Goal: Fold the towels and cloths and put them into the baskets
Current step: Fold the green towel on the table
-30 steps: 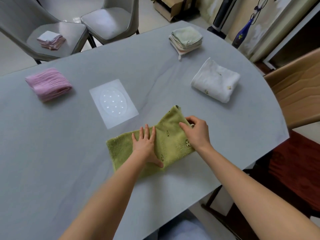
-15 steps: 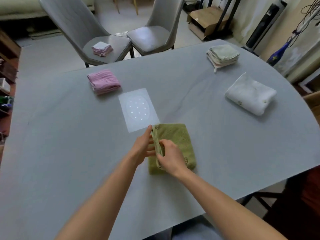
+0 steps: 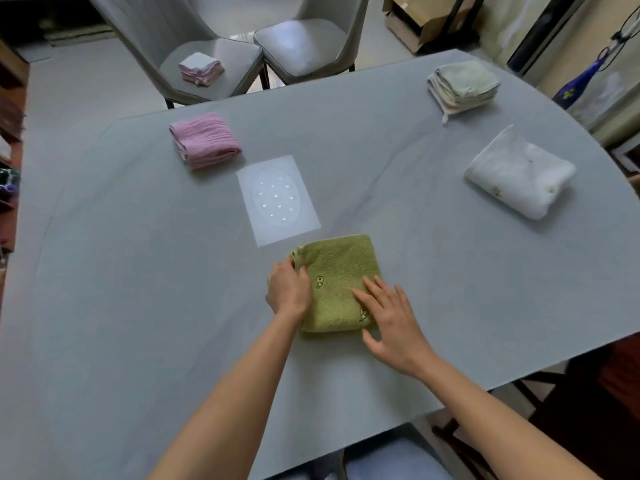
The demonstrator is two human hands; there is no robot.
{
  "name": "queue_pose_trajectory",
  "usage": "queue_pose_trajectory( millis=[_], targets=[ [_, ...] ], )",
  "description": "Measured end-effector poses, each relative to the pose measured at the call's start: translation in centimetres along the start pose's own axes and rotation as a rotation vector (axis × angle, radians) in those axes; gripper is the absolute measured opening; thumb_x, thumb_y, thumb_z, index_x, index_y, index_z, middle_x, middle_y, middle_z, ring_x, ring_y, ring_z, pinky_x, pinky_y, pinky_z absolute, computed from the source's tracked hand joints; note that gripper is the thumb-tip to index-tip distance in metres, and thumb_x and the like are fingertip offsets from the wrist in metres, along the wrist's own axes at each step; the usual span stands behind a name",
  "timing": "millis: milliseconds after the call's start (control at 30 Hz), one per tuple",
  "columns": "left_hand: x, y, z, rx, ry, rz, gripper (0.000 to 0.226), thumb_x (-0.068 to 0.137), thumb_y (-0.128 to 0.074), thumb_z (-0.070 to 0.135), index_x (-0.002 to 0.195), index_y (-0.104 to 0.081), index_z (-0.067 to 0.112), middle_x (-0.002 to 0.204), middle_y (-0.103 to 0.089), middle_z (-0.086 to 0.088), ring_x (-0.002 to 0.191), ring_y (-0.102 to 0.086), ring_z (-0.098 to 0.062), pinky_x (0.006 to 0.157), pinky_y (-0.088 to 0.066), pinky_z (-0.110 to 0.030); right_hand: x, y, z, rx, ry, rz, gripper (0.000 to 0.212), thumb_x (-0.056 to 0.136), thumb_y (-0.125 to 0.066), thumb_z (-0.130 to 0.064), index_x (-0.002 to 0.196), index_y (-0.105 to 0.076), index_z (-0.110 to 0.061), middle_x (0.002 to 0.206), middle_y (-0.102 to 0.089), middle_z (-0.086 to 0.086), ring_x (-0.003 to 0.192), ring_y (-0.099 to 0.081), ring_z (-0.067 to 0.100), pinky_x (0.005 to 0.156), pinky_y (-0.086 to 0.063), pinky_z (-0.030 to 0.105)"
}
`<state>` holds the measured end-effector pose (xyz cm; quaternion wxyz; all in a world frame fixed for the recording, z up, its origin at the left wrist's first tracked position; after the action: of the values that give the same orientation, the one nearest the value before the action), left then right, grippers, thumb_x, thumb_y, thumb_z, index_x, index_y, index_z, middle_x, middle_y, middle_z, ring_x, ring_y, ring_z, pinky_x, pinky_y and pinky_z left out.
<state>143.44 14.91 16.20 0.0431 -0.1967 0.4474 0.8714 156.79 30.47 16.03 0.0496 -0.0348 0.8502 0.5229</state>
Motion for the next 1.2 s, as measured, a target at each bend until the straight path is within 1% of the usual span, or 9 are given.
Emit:
queue_pose_trajectory(
  millis=[133, 300, 400, 667, 800, 933, 1033, 1133, 1200],
  targets=[
    [-0.2, -1.1, 0.2, -0.029, 0.039, 0.062, 0.026, 0.096, -0.044, 0.023, 0.115, -0.054, 0.007, 0.128, -0.039, -0.011, 0.118, -0.041, -0.032, 0.092, -0.041, -0.044, -0.1, -0.8, 1.9, -0.017, 0.060, -0.123, 0.075, 0.088, -0.056, -0.031, 0.151, -0.016, -0.032, 0.160, 0.002, -0.005, 0.147, 0.014, 0.015, 0.118, -0.004, 0.031],
    [-1.2, -1.1, 0.8, -0.404, 0.326, 0.038, 0.045, 0.093, -0.054, 0.030, 0.122, -0.038, -0.001, 0.132, -0.044, -0.021, 0.118, -0.047, -0.037, 0.095, -0.038, -0.039, 1.3, -1.8, 1.7, -0.023, 0.069, -0.102, 0.070, 0.084, -0.052, -0.016, 0.149, -0.028, -0.029, 0.160, -0.013, 0.003, 0.148, 0.001, 0.023, 0.116, -0.010, 0.031],
    [-1.0, -1.2, -0.3, -0.342, 0.418, -0.125, 0.069, 0.085, -0.064, 0.049, 0.125, -0.046, -0.004, 0.129, -0.054, -0.021, 0.118, -0.053, -0.036, 0.096, -0.043, -0.038, 1.4, -2.1, 1.9, -0.031, 0.093, -0.043, 0.076, 0.076, -0.059, -0.005, 0.146, -0.038, -0.025, 0.156, -0.025, 0.008, 0.146, -0.013, 0.028, 0.114, -0.018, 0.034],
    [0.0, 0.6, 0.8, -0.273, 0.326, -0.427, 0.056, 0.100, -0.039, 0.044, 0.136, -0.046, 0.001, 0.136, -0.050, -0.014, 0.120, -0.051, -0.031, 0.098, -0.044, -0.036, 3.2, 2.2, 0.2, 0.414, -0.034, 0.254, 0.073, 0.073, -0.067, 0.003, 0.140, -0.044, -0.014, 0.147, -0.041, 0.006, 0.140, -0.029, 0.016, 0.114, -0.021, 0.017],
    [0.2, 4.5, 3.5, -0.409, 0.264, -0.637, 0.020, 0.099, -0.048, 0.026, 0.099, -0.059, 0.009, 0.095, -0.065, -0.008, 0.081, -0.062, -0.019, 0.072, -0.053, -0.030, 5.1, 6.8, -1.8, 0.467, -0.090, 0.322, 0.057, 0.074, -0.069, -0.001, 0.128, -0.052, -0.011, 0.132, -0.055, 0.006, 0.138, -0.036, 0.018, 0.106, -0.031, 0.019],
    [0.3, 7.2, 4.9, -0.354, 0.241, -0.726, 0.015, 0.090, -0.056, 0.022, 0.096, -0.063, 0.010, 0.088, -0.069, -0.009, 0.079, -0.067, -0.023, 0.073, -0.056, -0.033, 5.9, 9.3, -2.7, 0.339, -0.246, 0.151, 0.051, 0.077, -0.067, -0.012, 0.126, -0.054, -0.012, 0.115, -0.062, 0.009, 0.110, -0.058, 0.027, 0.088, -0.044, 0.026],
    [-0.3, 8.6, 5.5, -0.338, 0.201, -0.690, 0.010, 0.088, -0.053, 0.016, 0.090, -0.061, 0.010, 0.079, -0.066, -0.007, 0.074, -0.064, -0.023, 0.074, -0.053, -0.034, 5.7, 10.5, -3.2, 0.129, -0.343, 0.075, 0.023, 0.078, -0.058, -0.021, 0.099, -0.057, -0.012, 0.089, -0.066, 0.009, 0.086, -0.063, 0.030, 0.072, -0.051, 0.035],
    [-1.3, 9.5, 6.0, -0.368, 0.167, -0.633, 0.014, 0.087, -0.050, 0.017, 0.092, -0.062, 0.011, 0.084, -0.067, -0.008, 0.077, -0.065, -0.025, 0.075, -0.055, -0.035, 5.1, 11.4, -4.4, 0.249, -0.308, 0.161, 0.006, 0.082, -0.048, -0.010, 0.081, -0.054, -0.009, 0.072, -0.063, 0.010, 0.060, -0.066, 0.024, 0.058, -0.055, 0.037],
    [-1.4, 9.8, 5.9, -0.427, 0.143, -0.581, 0.019, 0.092, -0.050, 0.024, 0.098, -0.064, 0.013, 0.091, -0.068, -0.009, 0.083, -0.066, -0.025, 0.079, -0.055, -0.038, 5.0, 12.9, -5.2, 0.439, -0.269, 0.270, 0.024, 0.082, -0.045, 0.000, 0.090, -0.064, -0.010, 0.076, -0.065, 0.010, 0.061, -0.067, 0.020, 0.056, -0.057, 0.032]
  ],
)
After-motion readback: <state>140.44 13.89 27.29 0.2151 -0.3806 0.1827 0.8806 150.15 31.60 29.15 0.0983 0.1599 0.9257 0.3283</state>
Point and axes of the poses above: each hand's wrist, its own x-axis towards the middle knuckle, its own y-axis out of the back of the hand, z = x × y, the point moved 1 cm from there along x, towards the middle knuckle
